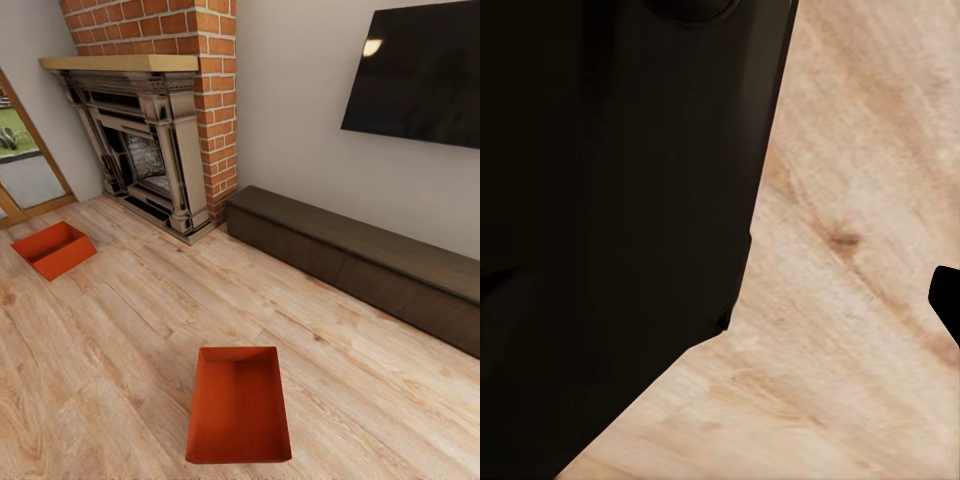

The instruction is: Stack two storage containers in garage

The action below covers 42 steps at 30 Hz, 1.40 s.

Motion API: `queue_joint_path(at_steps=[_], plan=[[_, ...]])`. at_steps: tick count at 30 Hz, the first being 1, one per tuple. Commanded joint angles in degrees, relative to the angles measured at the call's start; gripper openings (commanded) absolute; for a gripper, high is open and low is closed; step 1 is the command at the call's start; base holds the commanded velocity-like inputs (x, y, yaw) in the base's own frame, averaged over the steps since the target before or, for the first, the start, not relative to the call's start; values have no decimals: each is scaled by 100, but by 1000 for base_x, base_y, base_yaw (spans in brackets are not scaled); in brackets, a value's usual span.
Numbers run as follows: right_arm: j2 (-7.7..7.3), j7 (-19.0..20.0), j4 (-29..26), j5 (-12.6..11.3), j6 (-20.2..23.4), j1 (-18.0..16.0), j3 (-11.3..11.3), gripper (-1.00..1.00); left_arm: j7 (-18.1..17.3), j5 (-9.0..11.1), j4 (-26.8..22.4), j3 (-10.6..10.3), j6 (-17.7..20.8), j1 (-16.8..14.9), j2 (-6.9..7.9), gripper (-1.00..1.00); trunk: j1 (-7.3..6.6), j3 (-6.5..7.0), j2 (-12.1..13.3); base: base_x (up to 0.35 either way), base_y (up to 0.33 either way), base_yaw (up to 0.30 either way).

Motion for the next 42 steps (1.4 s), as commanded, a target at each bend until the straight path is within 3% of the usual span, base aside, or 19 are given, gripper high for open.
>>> queue_joint_path(at_steps=[1, 42], plan=[[3, 0, 17, -47, -30, -5, 48, 100, -20, 33, -9, -1, -7, 4, 1, 100, 0, -12, -2, 0, 0, 0], [10, 0, 17, -44, -34, -5, 48, 100, -32, 58, -9, 28, -2, 4, 2, 100, 0, -386, -2, 0, 0, -36]])
